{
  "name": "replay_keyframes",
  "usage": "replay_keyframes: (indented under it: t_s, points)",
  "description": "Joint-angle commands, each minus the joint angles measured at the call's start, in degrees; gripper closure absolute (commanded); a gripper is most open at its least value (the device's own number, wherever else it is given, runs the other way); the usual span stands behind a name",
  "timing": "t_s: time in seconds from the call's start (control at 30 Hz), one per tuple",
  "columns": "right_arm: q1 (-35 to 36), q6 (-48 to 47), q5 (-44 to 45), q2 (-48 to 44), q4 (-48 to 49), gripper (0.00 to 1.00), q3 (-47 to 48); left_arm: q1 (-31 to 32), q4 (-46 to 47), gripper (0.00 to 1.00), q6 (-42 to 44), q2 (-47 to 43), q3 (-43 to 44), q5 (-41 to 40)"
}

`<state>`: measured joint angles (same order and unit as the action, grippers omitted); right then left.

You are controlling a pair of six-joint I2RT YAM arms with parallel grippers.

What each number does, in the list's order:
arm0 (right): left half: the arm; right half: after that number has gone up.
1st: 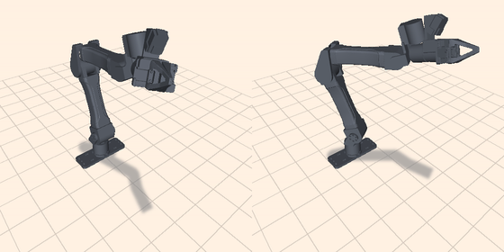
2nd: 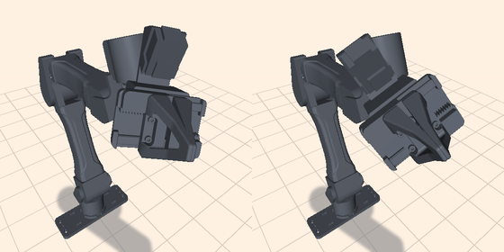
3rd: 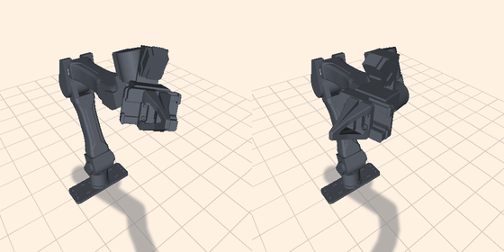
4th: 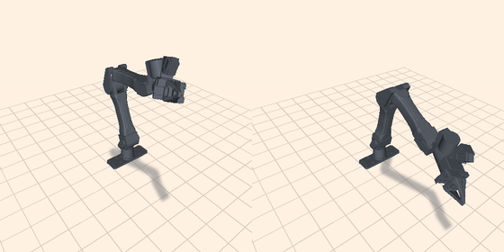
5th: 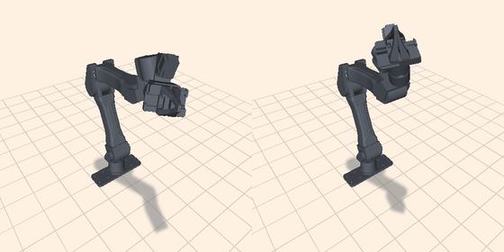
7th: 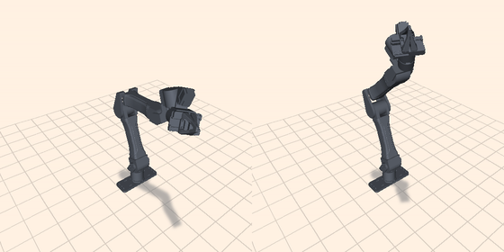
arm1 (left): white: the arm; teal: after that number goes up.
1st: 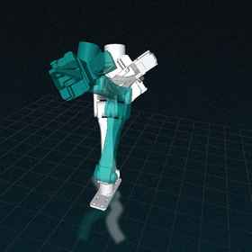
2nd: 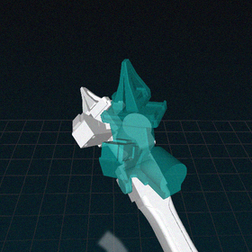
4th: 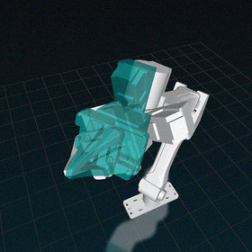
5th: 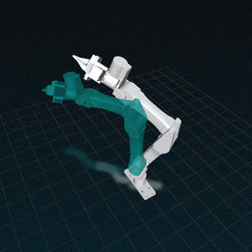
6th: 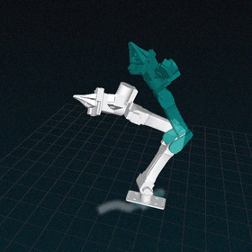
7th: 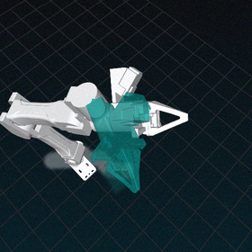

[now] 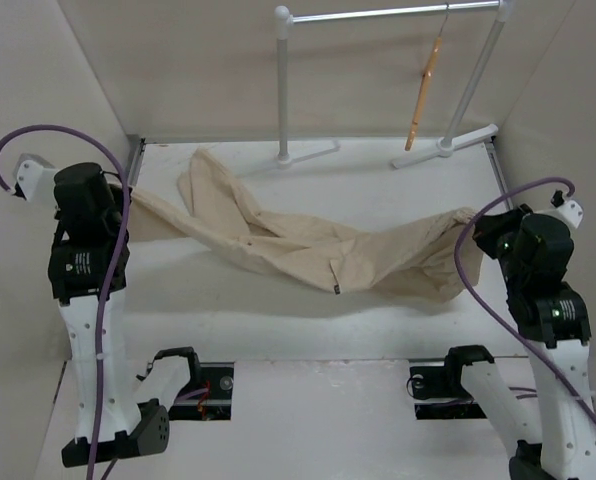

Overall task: Place the trousers on the hanger
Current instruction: Flatten out the trousers at the center of the board.

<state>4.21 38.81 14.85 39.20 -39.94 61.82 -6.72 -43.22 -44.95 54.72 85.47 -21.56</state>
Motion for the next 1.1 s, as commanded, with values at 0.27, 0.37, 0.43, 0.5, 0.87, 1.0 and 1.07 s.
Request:
replay_keyframes:
  t_s: [0.27,0.37,0.43,0.5,0.87,1.0,1.07]
  points:
    - [-1.96,-0.57,0.80,9.10,13.20,0.99,-0.84,2.80,17.46,0.97,2.32,24.50,16.43,-2.70]
    - [-4.60,-0.22,-0.52,19.48,19.36,0.99,3.55,4.91,19.93,0.98,4.86,42.69,34.26,-1.90]
    - [-5.74,0.30,-2.01,25.46,20.87,0.99,7.15,5.62,20.72,0.96,6.62,54.56,48.40,-1.99]
    - [-5.92,0.22,-2.98,29.86,20.79,0.99,10.23,5.97,19.67,0.84,8.11,64.33,58.89,-0.68]
    - [-4.17,-1.54,-3.16,31.11,20.17,0.99,7.61,2.56,36.88,0.42,7.88,30.57,-14.66,-0.33]
    - [-3.73,-1.37,-3.69,30.50,20.08,0.99,7.00,-0.88,35.67,0.53,3.21,27.72,-25.43,6.16]
    - [-3.38,-1.28,-3.69,30.32,20.17,0.99,6.65,-1.15,36.45,0.54,1.98,28.07,-28.59,10.55]
